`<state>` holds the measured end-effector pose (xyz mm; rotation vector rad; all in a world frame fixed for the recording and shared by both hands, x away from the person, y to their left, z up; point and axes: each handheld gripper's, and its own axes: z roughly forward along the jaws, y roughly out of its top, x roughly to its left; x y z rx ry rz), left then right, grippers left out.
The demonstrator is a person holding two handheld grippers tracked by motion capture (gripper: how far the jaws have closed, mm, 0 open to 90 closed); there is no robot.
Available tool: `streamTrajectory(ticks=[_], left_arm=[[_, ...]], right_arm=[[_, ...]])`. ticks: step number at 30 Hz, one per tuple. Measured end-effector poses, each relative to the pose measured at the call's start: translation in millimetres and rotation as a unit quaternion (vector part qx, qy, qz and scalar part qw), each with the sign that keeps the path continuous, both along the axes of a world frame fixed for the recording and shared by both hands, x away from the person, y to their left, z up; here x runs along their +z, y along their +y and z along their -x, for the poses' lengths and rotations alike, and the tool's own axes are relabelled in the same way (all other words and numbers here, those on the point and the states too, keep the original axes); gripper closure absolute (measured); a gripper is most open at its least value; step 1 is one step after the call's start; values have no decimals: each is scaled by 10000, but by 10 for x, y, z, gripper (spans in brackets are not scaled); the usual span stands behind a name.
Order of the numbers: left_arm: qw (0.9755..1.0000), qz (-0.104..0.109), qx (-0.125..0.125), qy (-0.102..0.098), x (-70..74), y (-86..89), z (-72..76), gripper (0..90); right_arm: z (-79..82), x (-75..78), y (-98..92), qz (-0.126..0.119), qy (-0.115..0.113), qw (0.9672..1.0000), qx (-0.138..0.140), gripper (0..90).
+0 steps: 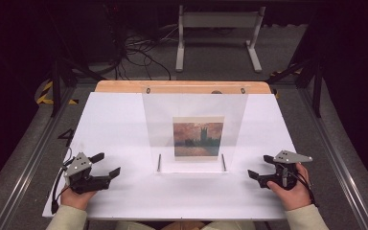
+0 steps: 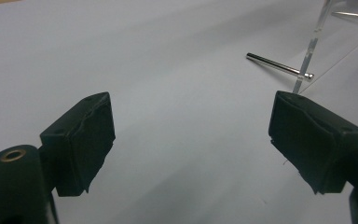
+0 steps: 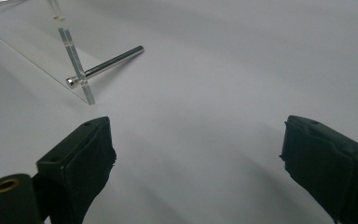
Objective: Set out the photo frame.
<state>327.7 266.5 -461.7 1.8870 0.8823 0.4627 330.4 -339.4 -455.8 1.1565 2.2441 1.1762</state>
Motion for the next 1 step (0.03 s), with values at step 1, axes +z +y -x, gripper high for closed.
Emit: streamTrajectory(ticks=[1], left_arm=[[10000, 3, -7, 3, 0, -1, -1, 148]], right_arm=[[0, 0, 0, 0, 0, 10000, 0, 87]])
